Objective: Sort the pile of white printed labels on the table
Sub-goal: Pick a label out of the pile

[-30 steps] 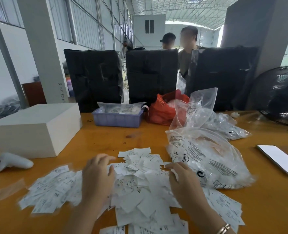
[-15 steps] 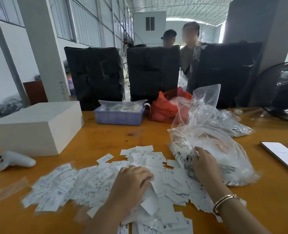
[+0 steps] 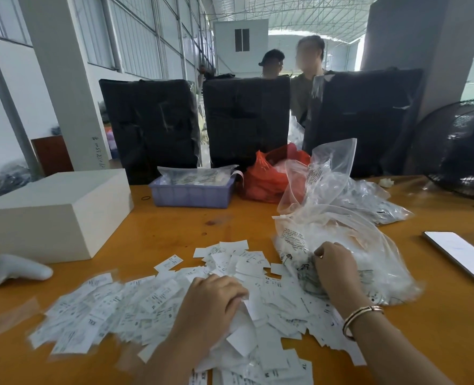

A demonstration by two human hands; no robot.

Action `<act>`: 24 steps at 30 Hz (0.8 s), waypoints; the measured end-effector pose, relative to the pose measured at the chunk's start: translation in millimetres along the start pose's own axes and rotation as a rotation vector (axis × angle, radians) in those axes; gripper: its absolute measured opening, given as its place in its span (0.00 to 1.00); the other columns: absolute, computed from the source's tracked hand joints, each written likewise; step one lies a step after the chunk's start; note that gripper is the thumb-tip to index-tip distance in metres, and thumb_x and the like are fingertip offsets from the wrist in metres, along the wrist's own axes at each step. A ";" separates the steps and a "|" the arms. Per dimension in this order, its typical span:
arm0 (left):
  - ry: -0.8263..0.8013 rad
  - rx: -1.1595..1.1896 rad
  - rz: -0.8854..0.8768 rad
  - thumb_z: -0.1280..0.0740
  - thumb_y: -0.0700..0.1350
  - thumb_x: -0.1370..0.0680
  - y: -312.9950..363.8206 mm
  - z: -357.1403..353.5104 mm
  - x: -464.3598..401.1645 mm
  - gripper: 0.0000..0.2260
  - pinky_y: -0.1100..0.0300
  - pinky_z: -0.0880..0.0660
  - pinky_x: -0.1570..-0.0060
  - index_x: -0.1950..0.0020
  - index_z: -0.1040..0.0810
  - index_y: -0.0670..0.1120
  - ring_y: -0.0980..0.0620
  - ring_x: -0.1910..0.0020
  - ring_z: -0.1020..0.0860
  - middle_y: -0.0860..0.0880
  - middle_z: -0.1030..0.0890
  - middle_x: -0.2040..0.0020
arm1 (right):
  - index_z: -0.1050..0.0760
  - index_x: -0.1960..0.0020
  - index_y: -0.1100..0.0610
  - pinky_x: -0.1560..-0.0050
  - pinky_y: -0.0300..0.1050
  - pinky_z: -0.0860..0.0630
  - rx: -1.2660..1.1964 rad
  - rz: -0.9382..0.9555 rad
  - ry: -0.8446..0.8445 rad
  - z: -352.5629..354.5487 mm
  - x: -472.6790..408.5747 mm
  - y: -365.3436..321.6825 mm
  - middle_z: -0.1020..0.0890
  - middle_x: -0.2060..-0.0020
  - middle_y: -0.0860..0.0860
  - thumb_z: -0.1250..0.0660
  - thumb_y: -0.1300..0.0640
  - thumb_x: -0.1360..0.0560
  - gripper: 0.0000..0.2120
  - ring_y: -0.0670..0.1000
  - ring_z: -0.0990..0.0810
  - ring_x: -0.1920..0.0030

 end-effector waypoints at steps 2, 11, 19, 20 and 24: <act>-0.003 -0.009 0.002 0.39 0.50 0.20 -0.9 -0.4 0.0 0.10 0.66 0.39 0.47 0.44 0.20 0.59 0.65 0.45 0.27 0.65 0.21 0.46 | 0.24 0.54 0.59 0.61 0.44 0.30 -0.075 -0.006 0.035 2.3 1.6 3.1 0.22 0.57 0.54 0.38 0.62 0.23 0.04 0.52 0.26 0.59; 0.023 0.011 -0.005 0.36 0.48 0.21 0.6 2.4 -0.1 0.09 0.66 0.38 0.47 0.44 0.18 0.57 0.63 0.46 0.26 0.64 0.19 0.47 | 0.18 0.53 0.57 0.55 0.47 0.31 -0.024 0.204 0.368 44.1 21.9 -20.8 0.18 0.54 0.52 0.36 0.55 0.22 0.09 0.54 0.23 0.56; 0.181 0.670 0.305 0.41 0.61 0.23 -18.3 18.4 3.3 0.11 0.76 0.31 0.51 0.44 0.25 0.62 0.68 0.44 0.26 0.68 0.22 0.47 | 0.24 0.53 0.54 0.62 0.36 0.22 -1.037 0.177 -0.262 -6.4 61.6 -75.5 0.16 0.64 0.48 0.36 0.63 0.24 0.05 0.46 0.17 0.64; 0.187 0.790 0.344 0.44 0.65 0.25 -22.1 18.2 3.9 0.16 0.75 0.30 0.51 0.43 0.25 0.61 0.68 0.45 0.25 0.67 0.21 0.48 | 0.24 0.53 0.55 0.62 0.37 0.22 -1.046 0.185 -0.321 -13.2 66.9 -79.9 0.16 0.64 0.49 0.36 0.64 0.24 0.05 0.47 0.17 0.64; 0.158 0.968 0.385 0.48 0.77 0.35 -30.7 16.9 3.9 0.35 0.67 0.27 0.52 0.39 0.27 0.57 0.61 0.51 0.21 0.60 0.18 0.51 | 0.25 0.49 0.53 0.60 0.36 0.22 -0.957 0.245 -0.411 -28.1 78.8 -88.4 0.16 0.65 0.49 0.34 0.65 0.25 0.10 0.45 0.17 0.64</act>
Point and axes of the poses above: each hand's wrist, its own x-axis away from the middle knuckle, its own z-axis out of the back of the hand, y = z × x, the point moved 9 cm from there along -x, towards the middle knuckle
